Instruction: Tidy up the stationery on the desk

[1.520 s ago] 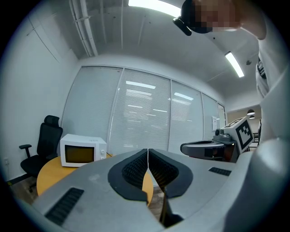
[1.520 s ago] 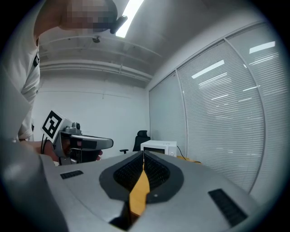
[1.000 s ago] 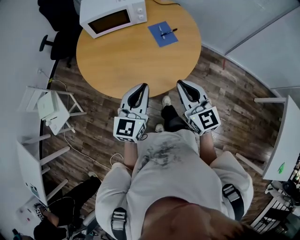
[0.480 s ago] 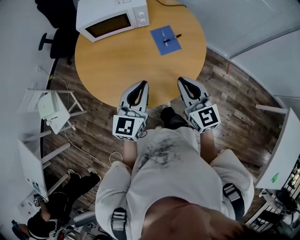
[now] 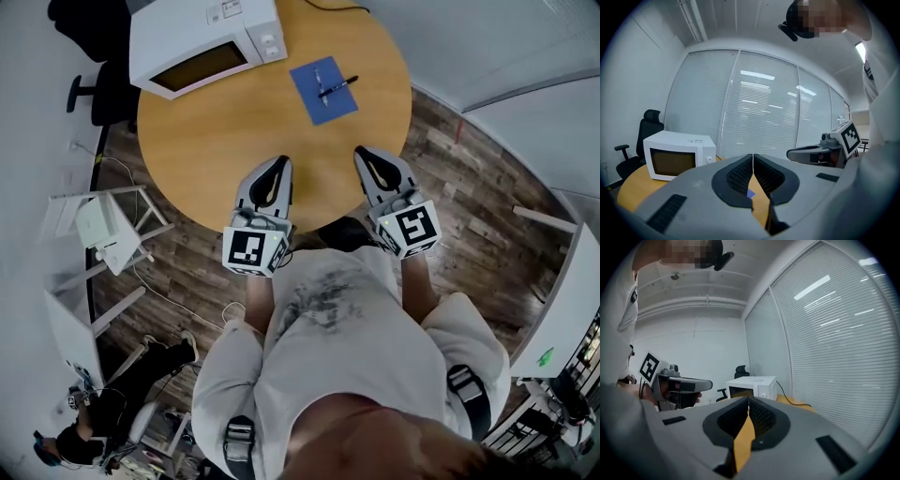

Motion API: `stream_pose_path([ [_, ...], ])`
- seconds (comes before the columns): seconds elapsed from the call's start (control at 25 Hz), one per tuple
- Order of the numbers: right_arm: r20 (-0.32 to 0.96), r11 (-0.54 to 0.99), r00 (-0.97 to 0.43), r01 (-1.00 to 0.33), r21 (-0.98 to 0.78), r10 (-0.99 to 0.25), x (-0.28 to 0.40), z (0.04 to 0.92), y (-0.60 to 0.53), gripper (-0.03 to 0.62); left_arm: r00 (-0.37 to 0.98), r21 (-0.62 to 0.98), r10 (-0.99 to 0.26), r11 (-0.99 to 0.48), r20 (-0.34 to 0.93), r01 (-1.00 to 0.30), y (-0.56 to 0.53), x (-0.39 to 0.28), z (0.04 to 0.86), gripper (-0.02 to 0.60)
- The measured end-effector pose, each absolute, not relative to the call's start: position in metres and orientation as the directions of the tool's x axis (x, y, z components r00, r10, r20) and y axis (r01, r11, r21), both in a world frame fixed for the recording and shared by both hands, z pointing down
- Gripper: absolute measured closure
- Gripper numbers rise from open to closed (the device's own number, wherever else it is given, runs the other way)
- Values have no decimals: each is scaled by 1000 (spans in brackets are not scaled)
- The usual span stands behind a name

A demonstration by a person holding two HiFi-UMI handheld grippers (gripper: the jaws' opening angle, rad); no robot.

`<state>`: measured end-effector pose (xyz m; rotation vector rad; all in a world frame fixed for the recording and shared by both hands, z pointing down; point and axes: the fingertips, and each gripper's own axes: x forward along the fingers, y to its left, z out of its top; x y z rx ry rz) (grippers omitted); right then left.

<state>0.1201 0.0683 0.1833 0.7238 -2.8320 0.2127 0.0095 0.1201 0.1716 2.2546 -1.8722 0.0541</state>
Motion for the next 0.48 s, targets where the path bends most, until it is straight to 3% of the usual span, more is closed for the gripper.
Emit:
stream_pose_path([
  [0.48, 330, 785, -781, -599, -158, -530, 110, 230, 2, 530, 208, 145, -957, -181, 202, -973, 67, 0, 212, 568],
])
